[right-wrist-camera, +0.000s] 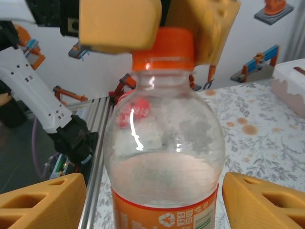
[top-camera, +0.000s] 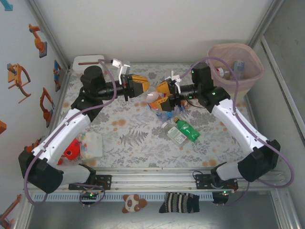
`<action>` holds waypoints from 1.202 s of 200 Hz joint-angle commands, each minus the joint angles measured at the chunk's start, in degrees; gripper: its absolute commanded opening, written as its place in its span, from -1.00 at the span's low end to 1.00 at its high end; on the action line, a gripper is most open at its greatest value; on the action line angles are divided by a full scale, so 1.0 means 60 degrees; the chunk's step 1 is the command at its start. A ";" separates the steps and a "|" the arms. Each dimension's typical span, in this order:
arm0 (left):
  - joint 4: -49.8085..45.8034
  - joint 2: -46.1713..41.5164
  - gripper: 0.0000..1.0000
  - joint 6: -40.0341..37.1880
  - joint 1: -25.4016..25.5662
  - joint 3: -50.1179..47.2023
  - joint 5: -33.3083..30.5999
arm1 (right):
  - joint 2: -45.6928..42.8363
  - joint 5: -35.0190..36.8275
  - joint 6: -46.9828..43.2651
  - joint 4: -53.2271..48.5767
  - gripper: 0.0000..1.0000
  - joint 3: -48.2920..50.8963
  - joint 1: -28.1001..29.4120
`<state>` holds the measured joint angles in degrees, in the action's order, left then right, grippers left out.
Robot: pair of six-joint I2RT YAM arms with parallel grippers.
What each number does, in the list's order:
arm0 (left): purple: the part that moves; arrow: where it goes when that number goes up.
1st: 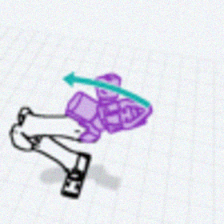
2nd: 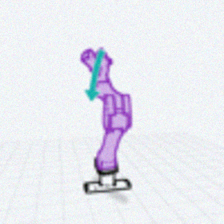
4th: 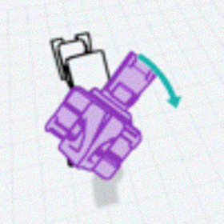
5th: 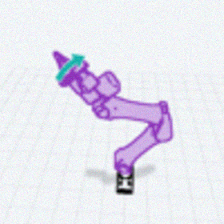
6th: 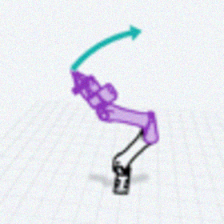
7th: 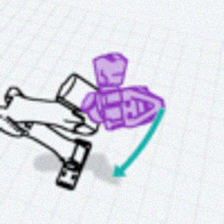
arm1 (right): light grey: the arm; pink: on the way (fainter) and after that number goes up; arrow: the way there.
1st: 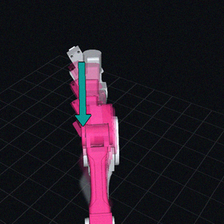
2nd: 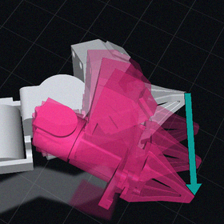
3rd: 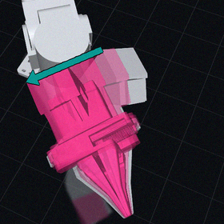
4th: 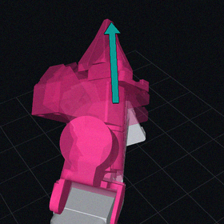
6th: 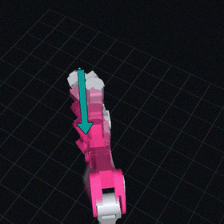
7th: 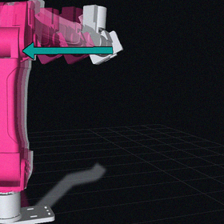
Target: Put the plastic bottles in the bin
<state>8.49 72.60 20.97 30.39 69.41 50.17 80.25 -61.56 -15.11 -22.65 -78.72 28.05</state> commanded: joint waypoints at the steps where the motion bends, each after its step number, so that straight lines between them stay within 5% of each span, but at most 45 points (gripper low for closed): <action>1: 0.0486 -0.0349 -0.83 0.0006 0.0009 0.0256 0.0588 | 0.0265 -0.0464 -0.1315 -0.1366 0.45 -0.0591 0.0183; 105: 0.0266 -0.0260 -0.84 -0.0067 0.0004 0.0415 0.0288 | 0.0351 -0.0755 -0.1481 -0.1932 -0.04 -0.1009 0.0217; 158: -0.0141 -0.0611 0.16 -0.0448 -0.0007 0.0280 -0.1196 | 0.0109 0.0037 -0.1176 -0.1902 -0.07 -0.1099 0.0217; 200: -0.0639 -0.1394 0.50 -0.1003 -0.0048 -0.0314 -0.3544 | 0.0166 0.1205 -0.0179 -0.1907 -0.08 -0.1526 -0.0178; 240: -0.0963 -0.1736 0.54 -0.1135 -0.0097 -0.0682 -0.4274 | 0.0218 0.2270 0.0962 -0.1893 -0.11 -0.2177 -0.1187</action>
<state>4.62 62.92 16.40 30.28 66.63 29.41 82.67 -53.15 -15.22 -34.17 -87.99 24.40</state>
